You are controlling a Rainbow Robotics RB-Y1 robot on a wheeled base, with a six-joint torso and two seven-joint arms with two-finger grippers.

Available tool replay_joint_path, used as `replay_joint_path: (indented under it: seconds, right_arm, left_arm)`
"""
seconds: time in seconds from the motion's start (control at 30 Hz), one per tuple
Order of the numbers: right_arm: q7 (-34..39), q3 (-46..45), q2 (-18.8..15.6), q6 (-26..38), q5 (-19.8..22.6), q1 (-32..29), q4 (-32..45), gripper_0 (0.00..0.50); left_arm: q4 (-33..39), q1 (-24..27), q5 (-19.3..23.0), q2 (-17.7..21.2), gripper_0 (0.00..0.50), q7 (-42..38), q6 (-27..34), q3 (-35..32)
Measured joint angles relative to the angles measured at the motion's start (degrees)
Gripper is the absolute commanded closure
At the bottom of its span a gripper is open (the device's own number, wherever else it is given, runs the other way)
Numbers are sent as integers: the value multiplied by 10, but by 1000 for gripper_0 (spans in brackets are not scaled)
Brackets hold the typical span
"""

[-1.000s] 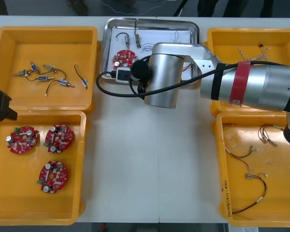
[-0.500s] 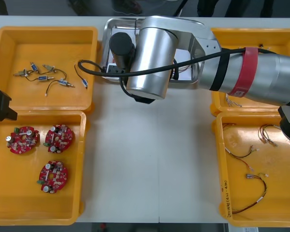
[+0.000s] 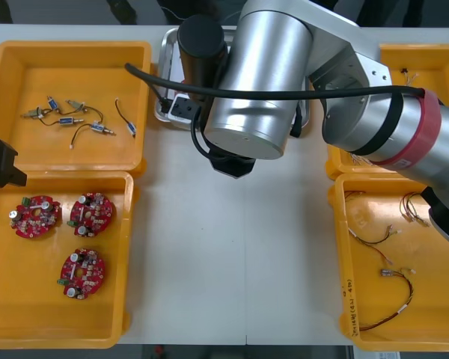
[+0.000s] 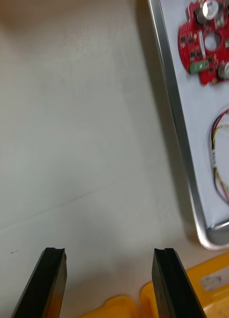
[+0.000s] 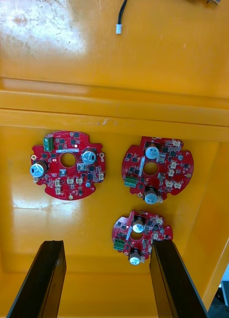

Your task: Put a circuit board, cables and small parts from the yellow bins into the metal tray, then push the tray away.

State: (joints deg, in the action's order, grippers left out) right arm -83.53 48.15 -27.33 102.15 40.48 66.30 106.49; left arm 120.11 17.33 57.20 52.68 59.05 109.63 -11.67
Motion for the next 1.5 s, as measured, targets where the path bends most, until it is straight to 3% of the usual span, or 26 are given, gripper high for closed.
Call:
replay_joint_path:
  seconds: [0.2,0.43,0.57,0.73,1.3,1.5]
  right_arm:
    - [51,-77,0,75,1,-59,72,0]
    - [162,-197,0,76,1,-144,144,0]
    - [178,-253,0,76,1,-177,161,0]
    - [265,-329,-1,76,7,-224,172,0]
    - [258,-552,-76,77,31,-372,179,0]
    - [196,-599,-91,77,30,-411,179,0]
  left_arm:
    - [0,0,0,0,0,0,0,0]
    - [0,0,0,0,0,0,0,0]
    - [0,0,0,0,0,0,0,0]
    - [0,0,0,0,0,0,0,0]
    - [0,0,0,0,0,0,0,0]
    - [0,0,0,0,0,0,0,0]
